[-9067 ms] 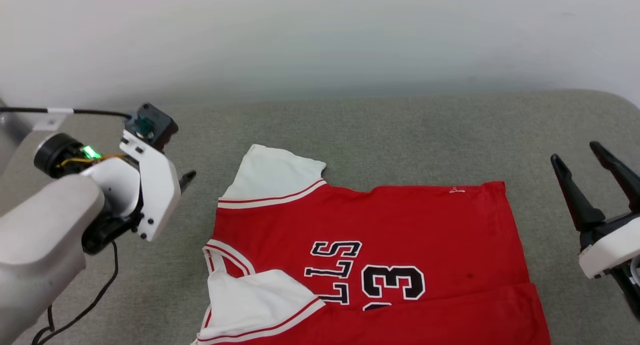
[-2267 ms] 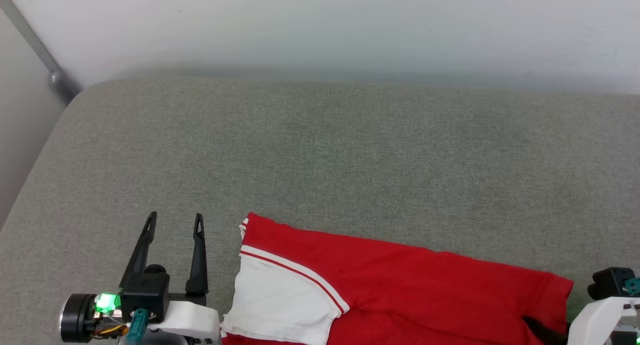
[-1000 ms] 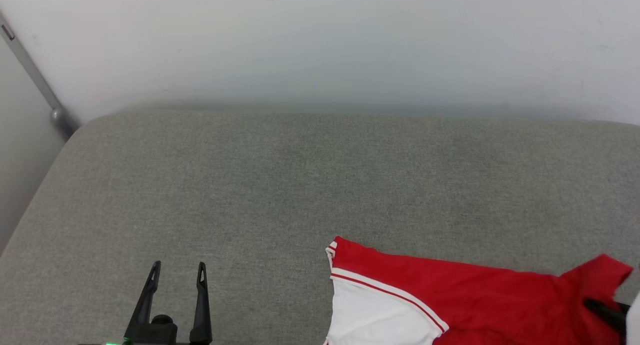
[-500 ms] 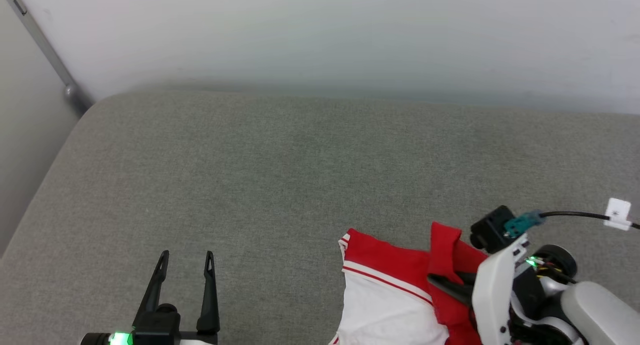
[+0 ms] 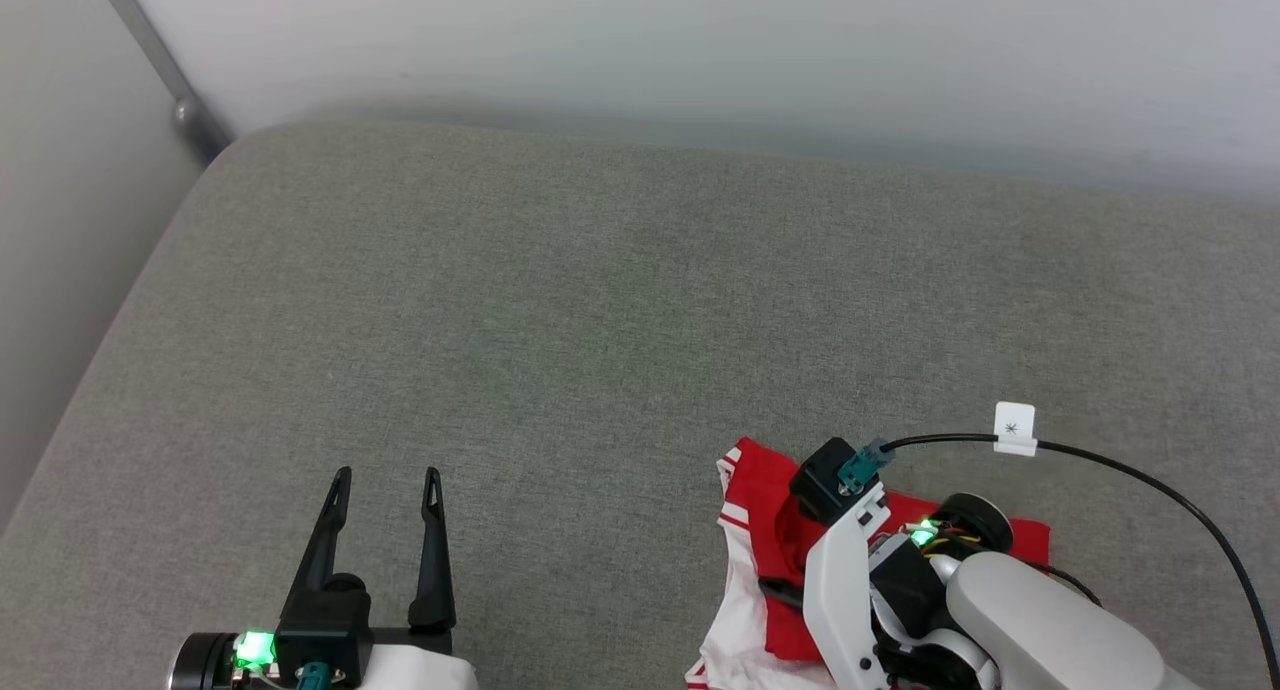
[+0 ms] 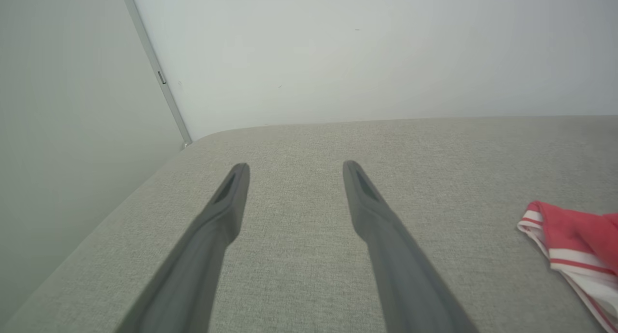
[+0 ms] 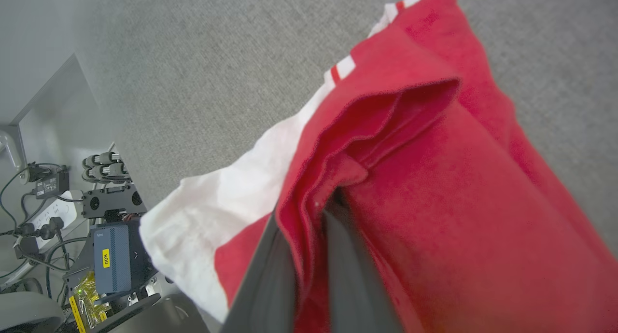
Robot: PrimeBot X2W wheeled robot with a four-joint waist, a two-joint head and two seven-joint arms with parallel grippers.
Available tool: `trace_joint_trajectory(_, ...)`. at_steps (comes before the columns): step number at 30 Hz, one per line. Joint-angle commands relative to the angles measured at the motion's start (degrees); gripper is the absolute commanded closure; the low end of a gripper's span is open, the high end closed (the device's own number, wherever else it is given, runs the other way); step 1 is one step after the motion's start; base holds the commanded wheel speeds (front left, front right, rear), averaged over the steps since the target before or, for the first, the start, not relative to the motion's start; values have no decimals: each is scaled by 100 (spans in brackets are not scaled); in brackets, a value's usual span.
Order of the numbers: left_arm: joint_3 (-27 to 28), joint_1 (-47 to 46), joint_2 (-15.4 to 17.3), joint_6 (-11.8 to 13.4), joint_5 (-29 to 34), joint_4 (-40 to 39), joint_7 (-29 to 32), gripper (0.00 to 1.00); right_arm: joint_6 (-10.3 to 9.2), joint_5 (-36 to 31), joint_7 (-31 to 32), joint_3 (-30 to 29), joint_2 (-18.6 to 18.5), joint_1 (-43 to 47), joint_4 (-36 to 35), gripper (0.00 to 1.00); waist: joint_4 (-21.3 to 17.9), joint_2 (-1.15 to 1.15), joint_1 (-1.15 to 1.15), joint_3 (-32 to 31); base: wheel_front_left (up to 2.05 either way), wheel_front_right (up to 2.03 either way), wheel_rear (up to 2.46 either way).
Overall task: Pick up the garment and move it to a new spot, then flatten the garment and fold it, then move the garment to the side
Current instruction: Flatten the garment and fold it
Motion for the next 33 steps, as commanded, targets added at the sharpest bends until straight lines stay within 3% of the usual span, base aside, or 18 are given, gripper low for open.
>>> trace_joint_trajectory(1,18,-51,-23,-18,50,16,-15,0,-2,-35,-97,95,68,-94,186,100,21,0,0,15,0,0,0)
trace_joint_trajectory(3,39,-63,-38,-31,43,24,-15,0,-2,-16,-239,223,141,-121,424,100,31,0,0,10,0,0,0)
trace_joint_trajectory(4,57,-58,-46,-38,45,30,-15,0,-2,2,-312,279,154,-145,497,73,29,0,0,-2,0,0,0)
trace_joint_trajectory(5,78,-41,-50,-40,44,35,-15,0,-2,24,-393,319,143,-170,536,53,19,0,0,-25,0,0,0)
trace_joint_trajectory(6,105,-15,-55,-29,44,41,-15,0,-3,23,-516,356,106,-217,540,0,6,0,0,-56,0,0,0)
trace_joint_trajectory(12,195,138,-66,-41,67,68,-15,0,-2,-82,-1464,212,-142,-245,283,0,-107,0,0,-261,0,0,0)
trace_joint_trajectory(18,347,362,-58,-43,72,-2,-15,0,-3,-546,-2658,-512,-473,-39,54,0,-356,0,0,-488,0,0,0)
trace_joint_trajectory(24,422,528,-26,-97,97,-30,-15,0,-3,-1474,-3813,-2051,-419,417,184,0,-581,0,0,-643,0,0,0)
trace_joint_trajectory(28,451,571,-47,-114,103,-44,-15,0,-2,-2291,-4266,-3280,-143,958,212,0,-694,0,0,-695,0,0,0)
trace_joint_trajectory(33,474,608,-75,-139,80,-63,-15,0,-3,-3090,-4396,-4585,447,1801,-274,0,-814,0,0,-751,0,0,0)
